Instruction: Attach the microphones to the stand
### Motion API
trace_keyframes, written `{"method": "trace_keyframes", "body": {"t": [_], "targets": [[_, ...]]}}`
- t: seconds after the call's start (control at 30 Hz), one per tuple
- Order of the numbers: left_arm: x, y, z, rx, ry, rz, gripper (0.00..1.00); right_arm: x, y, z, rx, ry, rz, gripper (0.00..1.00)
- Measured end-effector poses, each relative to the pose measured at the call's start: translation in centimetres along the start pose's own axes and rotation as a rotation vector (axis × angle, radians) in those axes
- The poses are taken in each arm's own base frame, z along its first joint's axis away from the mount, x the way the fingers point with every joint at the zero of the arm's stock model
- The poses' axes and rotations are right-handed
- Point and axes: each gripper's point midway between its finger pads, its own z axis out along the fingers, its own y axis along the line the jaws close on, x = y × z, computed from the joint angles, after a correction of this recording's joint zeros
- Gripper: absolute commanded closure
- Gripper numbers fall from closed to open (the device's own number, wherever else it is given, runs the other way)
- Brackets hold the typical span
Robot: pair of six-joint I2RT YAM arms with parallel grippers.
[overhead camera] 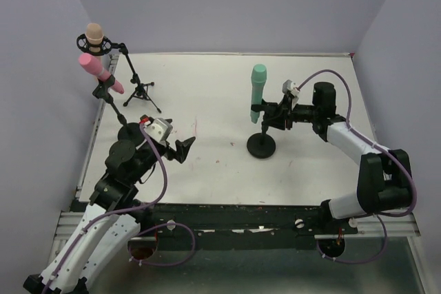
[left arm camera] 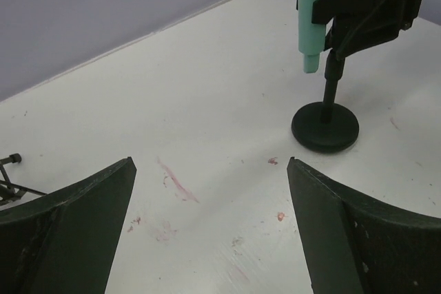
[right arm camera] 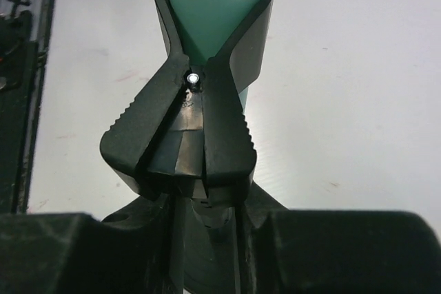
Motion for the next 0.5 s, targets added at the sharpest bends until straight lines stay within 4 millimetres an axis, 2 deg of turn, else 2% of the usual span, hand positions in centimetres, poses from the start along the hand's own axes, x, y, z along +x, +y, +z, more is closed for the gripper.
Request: {"method": "trace_keyframes", "body": {"t": [0.17,0.27,0.37,0.5], "targets": [[-0.7,0.4,-0.5,-0.026,-0.030,0.021,0.01,-0.9,-3.9,-2.2,0.159,0.029,-0.018,0.85],[-0.7,0.5,-0.5,-0.031,-0.028,0.024,0.01,-1.4,-4.6,-2.0,0.186,0.044,-0.027,0.85],[-0.7,0.9,-0.6,-0.052,-0.027,0.027,0.01,-2.7,-4.5,0.9,0.133,0.069,-0.047,0.85],[-1.4,1.1,-1.3,-0.071,-0.067,0.043,0.01,-4.1,-3.0,7.5,0.004,0.088,-0.082,0.85]]}}
